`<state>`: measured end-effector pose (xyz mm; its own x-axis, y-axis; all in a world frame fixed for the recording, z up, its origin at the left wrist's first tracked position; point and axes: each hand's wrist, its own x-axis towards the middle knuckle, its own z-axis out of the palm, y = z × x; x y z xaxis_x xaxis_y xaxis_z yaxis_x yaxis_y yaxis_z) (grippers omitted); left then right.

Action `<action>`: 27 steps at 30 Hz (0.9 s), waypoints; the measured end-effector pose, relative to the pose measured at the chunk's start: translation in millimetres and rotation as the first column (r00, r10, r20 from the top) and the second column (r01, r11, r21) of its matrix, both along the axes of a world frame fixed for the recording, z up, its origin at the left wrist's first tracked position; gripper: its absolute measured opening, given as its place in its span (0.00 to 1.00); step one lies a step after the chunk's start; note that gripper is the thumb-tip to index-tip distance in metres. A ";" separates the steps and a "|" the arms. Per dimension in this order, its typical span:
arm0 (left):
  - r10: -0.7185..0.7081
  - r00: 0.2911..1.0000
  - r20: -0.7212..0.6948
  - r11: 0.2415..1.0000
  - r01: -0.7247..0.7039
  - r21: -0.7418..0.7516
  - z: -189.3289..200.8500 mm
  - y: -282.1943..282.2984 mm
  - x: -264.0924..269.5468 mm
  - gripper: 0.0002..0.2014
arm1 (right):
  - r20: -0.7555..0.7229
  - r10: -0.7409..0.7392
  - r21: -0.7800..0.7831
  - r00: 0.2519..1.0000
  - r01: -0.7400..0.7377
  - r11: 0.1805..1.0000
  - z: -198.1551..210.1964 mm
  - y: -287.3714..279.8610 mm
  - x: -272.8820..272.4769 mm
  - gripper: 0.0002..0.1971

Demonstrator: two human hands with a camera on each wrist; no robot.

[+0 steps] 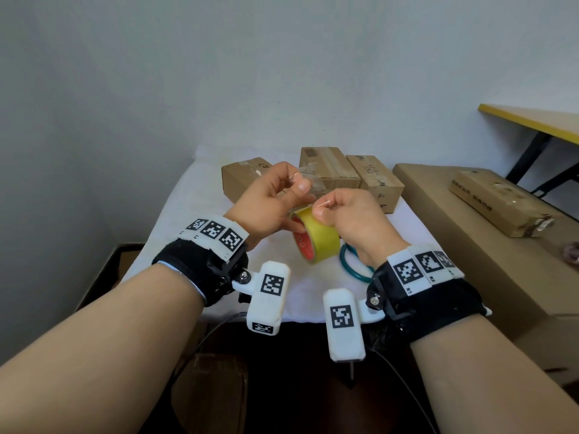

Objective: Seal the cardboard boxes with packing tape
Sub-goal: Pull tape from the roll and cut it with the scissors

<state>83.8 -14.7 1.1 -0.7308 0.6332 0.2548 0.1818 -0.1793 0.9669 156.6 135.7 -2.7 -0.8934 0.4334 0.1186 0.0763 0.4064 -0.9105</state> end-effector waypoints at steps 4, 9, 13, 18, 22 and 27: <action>-0.010 1.000 0.026 1.000 0.009 0.016 -0.2 0.6 -0.5 0.03 | 0.020 0.004 0.070 1.000 -0.006 0.998 -0.9 -1.4 -0.5 0.10; -0.044 0.997 0.058 0.997 0.040 0.066 0.2 0.1 -0.5 0.04 | -0.030 0.099 0.104 0.995 -0.096 0.990 -1.3 -4.7 2.5 0.06; 0.003 0.999 0.033 0.999 -0.004 0.035 -0.1 0.2 -1.9 0.05 | -0.055 0.110 0.056 0.992 -0.107 0.993 1.9 -4.3 5.1 0.05; -0.024 1.000 0.016 0.999 0.023 0.035 -1.7 1.4 -0.7 0.05 | -0.042 0.073 0.064 0.996 -0.070 0.995 4.0 -3.6 5.6 0.11; -0.044 0.999 -0.011 0.998 0.044 0.042 -1.6 2.5 0.5 0.05 | -0.002 0.042 0.166 0.999 -0.041 0.985 5.1 -4.7 3.6 0.11; -0.025 1.000 0.002 0.998 0.025 0.049 0.6 2.6 1.6 0.04 | 0.028 0.011 0.307 1.000 -0.019 0.951 8.3 -8.8 6.7 0.07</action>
<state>85.4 -12.1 1.7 -0.7154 0.6384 0.2840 0.1742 -0.2307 0.9573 163.3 126.9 5.6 -0.9039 0.3662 0.2211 0.0897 0.6677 -0.7390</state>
